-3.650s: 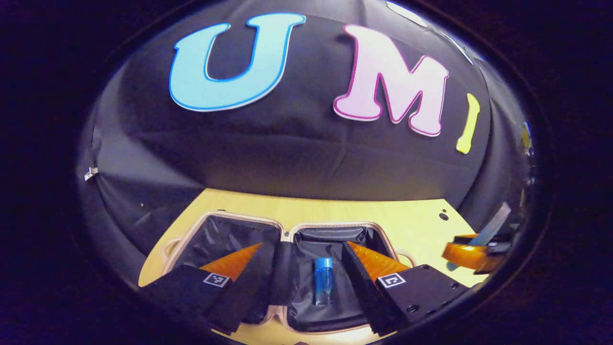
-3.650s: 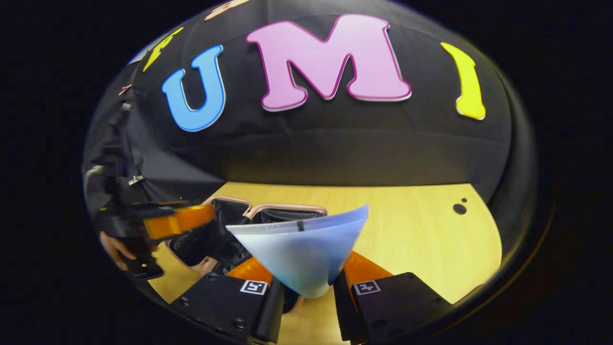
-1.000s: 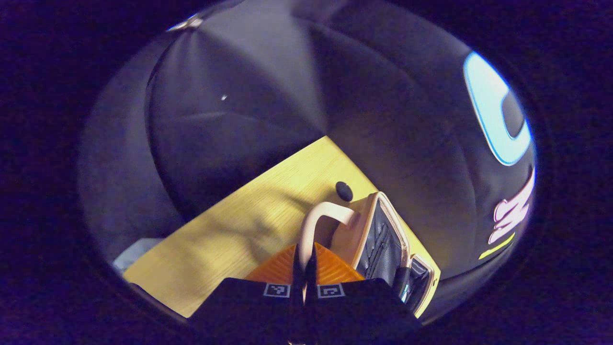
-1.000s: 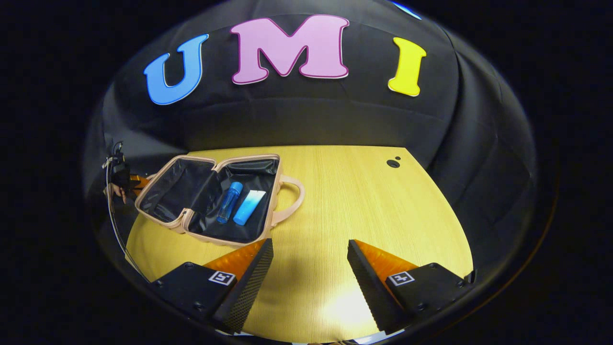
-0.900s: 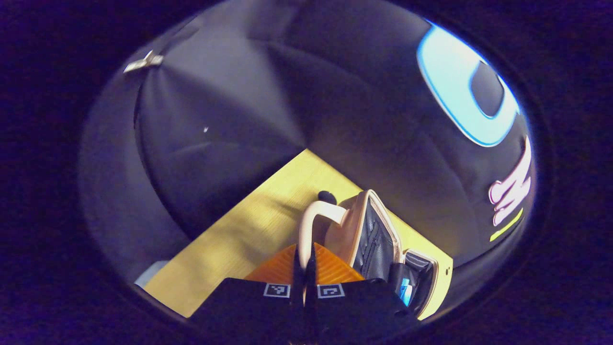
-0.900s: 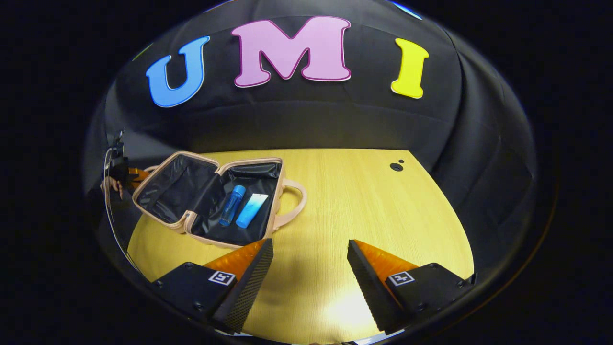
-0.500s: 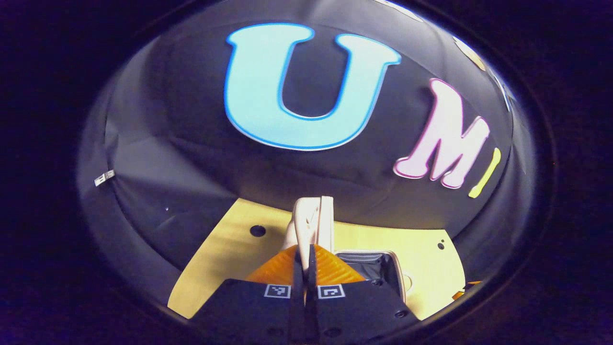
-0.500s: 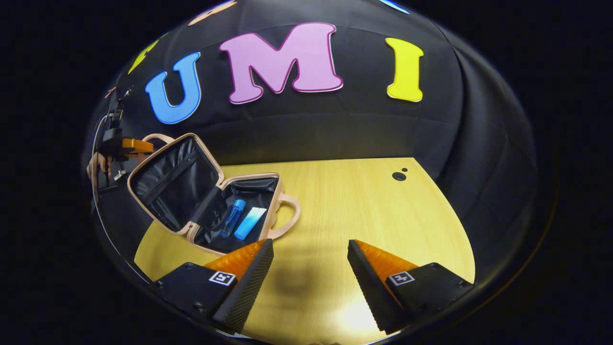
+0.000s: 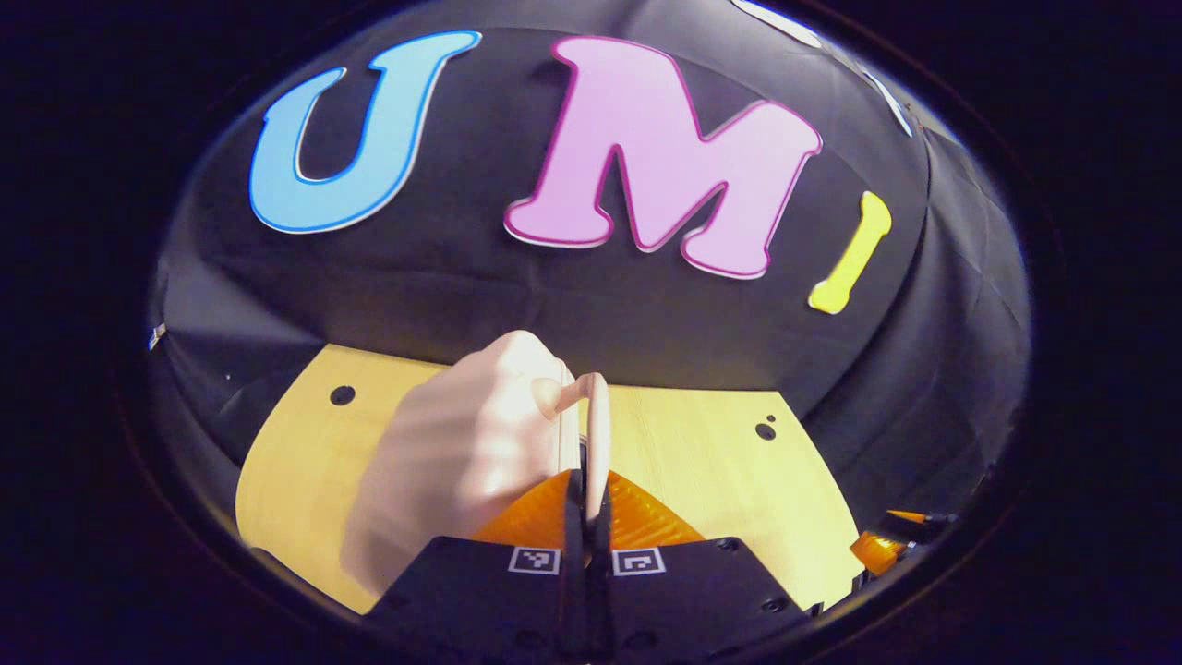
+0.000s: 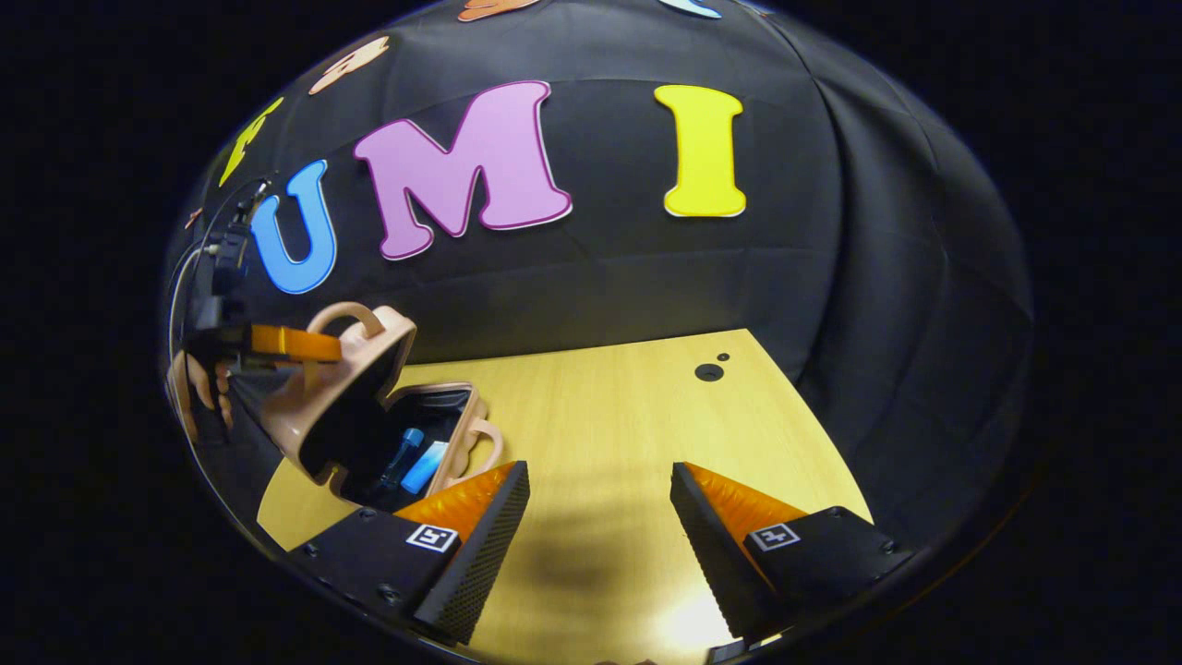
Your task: First open the suitcase, pack the skin care products into it, and then close the suitcase.
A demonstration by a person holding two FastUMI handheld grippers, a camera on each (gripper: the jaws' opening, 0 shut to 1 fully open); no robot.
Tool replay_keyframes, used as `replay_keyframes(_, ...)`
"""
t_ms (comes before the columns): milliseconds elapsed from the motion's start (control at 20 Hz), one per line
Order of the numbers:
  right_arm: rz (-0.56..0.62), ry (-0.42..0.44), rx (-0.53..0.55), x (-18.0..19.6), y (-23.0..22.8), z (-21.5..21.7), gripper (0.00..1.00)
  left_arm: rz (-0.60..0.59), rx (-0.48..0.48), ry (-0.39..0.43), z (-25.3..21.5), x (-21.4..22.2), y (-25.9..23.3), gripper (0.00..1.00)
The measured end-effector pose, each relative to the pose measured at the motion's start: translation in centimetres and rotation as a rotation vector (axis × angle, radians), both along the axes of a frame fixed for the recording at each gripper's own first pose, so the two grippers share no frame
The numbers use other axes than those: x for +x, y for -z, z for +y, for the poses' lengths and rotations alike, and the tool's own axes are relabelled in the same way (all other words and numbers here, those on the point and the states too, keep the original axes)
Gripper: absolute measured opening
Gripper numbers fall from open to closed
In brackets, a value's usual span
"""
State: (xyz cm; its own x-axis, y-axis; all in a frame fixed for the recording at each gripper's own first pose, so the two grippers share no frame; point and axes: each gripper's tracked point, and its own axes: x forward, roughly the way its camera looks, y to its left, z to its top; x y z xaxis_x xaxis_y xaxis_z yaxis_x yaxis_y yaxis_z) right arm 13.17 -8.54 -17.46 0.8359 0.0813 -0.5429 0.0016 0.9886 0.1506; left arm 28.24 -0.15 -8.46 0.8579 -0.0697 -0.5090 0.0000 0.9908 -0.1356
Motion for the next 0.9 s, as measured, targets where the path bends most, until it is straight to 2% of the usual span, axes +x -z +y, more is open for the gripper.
replay_keyframes(150, -0.03, -0.016, -0.013, 1.1, -0.7, -1.9, 0.98, 0.05, 0.096, -0.005, -3.6, 1.2, 5.0, 0.06)
replay_keyframes(350, -0.079, -0.022, 0.009, 2.0, -2.1, -3.0, 0.98, 0.154, 0.194, -0.069, -5.6, 1.3, 11.0, 0.08)
replay_keyframes(450, -0.103, -0.023, 0.018, 2.2, -2.3, -3.5, 0.97, 0.164, 0.199, -0.1, -5.6, 1.4, 12.0, 0.13)
replay_keyframes(500, -0.112, -0.025, 0.019, 2.3, -2.5, -3.8, 0.97, 0.165, 0.164, -0.106, -6.5, 1.1, 12.1, 0.18)
replay_keyframes(550, -0.121, -0.024, 0.017, 2.3, -2.6, -4.0, 0.98, 0.152, 0.108, -0.087, -7.8, 0.9, 11.8, 0.36)
replay_keyframes(600, -0.134, -0.015, 0.013, 2.3, -2.9, -4.4, 0.98, 0.124, 0.054, -0.07, -8.9, 0.7, 11.0, 0.4)
replay_keyframes(700, -0.155, 0.014, 0.017, 2.0, -3.7, -4.9, 0.98, 0.043, -0.001, -0.027, -10.6, -0.3, 7.9, 0.58)
replay_keyframes(750, -0.161, 0.029, 0.027, 1.7, -4.0, -4.8, 0.98, -0.01, 0.004, -0.011, -10.8, -1.1, 5.8, 0.76)
replay_keyframes(800, -0.167, 0.038, 0.038, 1.4, -4.6, -4.6, 0.97, -0.078, 0.02, -0.001, -11.0, -2.3, 3.1, 0.85)
replay_keyframes(850, -0.172, 0.045, 0.046, 0.9, -5.2, -4.2, 0.98, -0.138, 0.038, 0.009, -10.8, -3.3, 0.6, 0.93)
replay_keyframes(900, -0.179, 0.051, 0.048, 0.4, -5.9, -3.9, 0.98, -0.2, 0.05, 0.015, -10.7, -4.5, -1.8, 0.94)
